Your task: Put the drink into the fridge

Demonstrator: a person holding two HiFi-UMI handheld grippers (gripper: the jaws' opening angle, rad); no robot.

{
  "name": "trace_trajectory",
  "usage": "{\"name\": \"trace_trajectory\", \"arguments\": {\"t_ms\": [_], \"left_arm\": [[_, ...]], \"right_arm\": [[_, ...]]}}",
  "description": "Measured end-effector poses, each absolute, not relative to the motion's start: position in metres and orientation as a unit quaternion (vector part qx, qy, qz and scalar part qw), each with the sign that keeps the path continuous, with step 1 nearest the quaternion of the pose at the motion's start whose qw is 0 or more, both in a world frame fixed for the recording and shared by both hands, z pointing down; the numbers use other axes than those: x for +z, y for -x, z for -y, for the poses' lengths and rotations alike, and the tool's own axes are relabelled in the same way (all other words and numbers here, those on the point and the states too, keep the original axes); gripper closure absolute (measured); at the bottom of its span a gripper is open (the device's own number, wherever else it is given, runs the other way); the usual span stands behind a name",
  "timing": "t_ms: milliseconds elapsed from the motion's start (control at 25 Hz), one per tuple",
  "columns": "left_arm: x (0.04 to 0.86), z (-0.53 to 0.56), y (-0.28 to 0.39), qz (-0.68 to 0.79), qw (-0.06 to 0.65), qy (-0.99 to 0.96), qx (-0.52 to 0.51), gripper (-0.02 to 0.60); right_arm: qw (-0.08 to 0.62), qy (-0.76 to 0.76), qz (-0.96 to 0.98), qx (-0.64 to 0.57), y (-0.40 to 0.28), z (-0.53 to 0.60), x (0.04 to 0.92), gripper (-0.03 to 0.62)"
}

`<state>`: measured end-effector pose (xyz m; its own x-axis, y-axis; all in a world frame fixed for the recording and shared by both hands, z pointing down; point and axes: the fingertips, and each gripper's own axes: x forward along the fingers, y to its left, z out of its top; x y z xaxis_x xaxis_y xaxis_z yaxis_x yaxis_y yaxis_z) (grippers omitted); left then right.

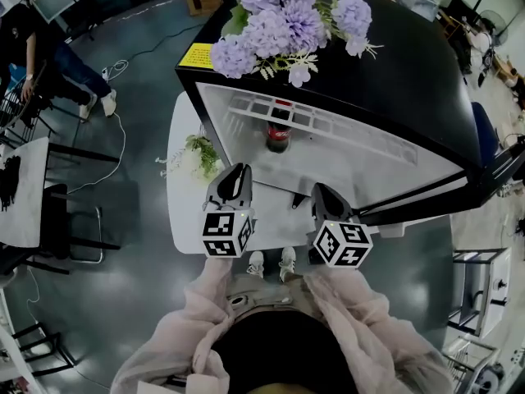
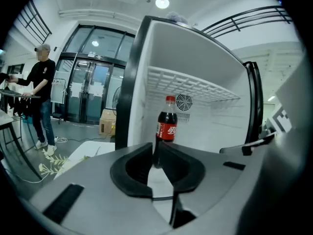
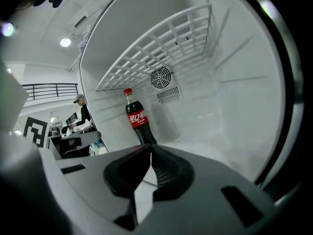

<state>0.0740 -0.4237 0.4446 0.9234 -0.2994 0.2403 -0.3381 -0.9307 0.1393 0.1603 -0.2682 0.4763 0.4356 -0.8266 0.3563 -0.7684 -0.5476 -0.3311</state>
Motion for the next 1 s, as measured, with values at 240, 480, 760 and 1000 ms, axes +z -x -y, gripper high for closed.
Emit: {"name": "trace_trajectory", "arguments": {"t_ms": [240, 480, 760, 1000], "left_arm": [[0.433, 0.429, -0.047, 0.16, 0.094, -0.977, 0.104, 0.558], [0.413, 0.422, -0.026, 0.121, 0.07, -0.985, 0.101, 0.571], [0.393, 0.428, -0.002, 0.152, 0.083, -0.981, 0.085, 0.569], [0.397, 0.438, 0.01, 0.169, 0.089, -0.978, 0.084, 0.571]], "right_arm": [[0.07, 0.84, -0.479, -0.244, -0.16, 0.278, 0.469, 0.582], [0.074, 0.842, -0.486, -0.224, -0.163, 0.28, 0.437, 0.582], [0.037, 0.853, -0.493, -0.166, -0.165, 0.267, 0.406, 0.583], [0.031, 0.855, -0.49, -0.166, -0.159, 0.25, 0.408, 0.585]]}}
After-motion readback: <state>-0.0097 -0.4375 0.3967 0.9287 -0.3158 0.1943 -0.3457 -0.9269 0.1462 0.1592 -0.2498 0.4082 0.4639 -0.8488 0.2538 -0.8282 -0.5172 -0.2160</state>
